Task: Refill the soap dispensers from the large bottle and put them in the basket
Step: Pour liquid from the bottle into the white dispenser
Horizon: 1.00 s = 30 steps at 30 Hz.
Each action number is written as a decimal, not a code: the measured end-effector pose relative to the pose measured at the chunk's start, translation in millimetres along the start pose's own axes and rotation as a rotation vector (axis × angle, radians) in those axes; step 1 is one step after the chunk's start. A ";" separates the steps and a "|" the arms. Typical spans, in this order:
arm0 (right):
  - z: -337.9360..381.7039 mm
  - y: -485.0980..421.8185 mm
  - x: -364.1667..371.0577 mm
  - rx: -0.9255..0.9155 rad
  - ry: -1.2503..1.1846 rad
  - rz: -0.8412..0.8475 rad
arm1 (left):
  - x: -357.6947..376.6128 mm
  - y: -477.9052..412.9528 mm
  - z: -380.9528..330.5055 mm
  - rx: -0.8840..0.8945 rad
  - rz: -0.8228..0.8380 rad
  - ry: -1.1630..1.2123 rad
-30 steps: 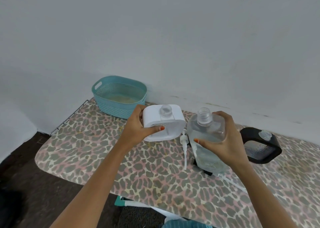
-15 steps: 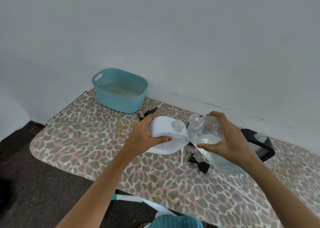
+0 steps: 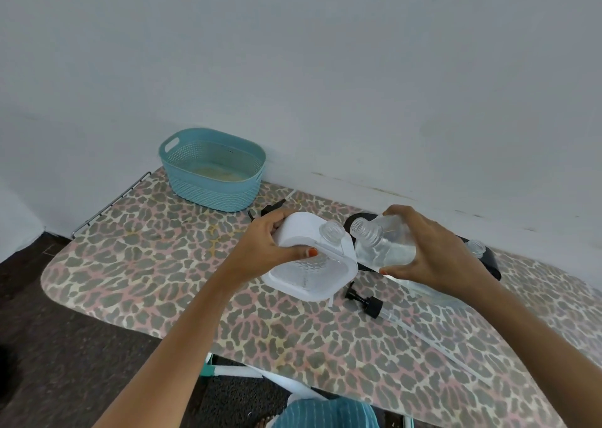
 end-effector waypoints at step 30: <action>-9.6 11.2 -24.8 -0.141 0.060 -0.033 | 23.0 -8.4 -6.7 -0.038 0.249 0.103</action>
Point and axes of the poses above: each hand's wrist, its own y-axis away from the middle knuckle, its own x-axis out of the palm, z = x × y, the point moved 2 cm from there along -y, towards the middle knuckle, and after that the axes turned 2 degrees about z, right-handed, at the moved point
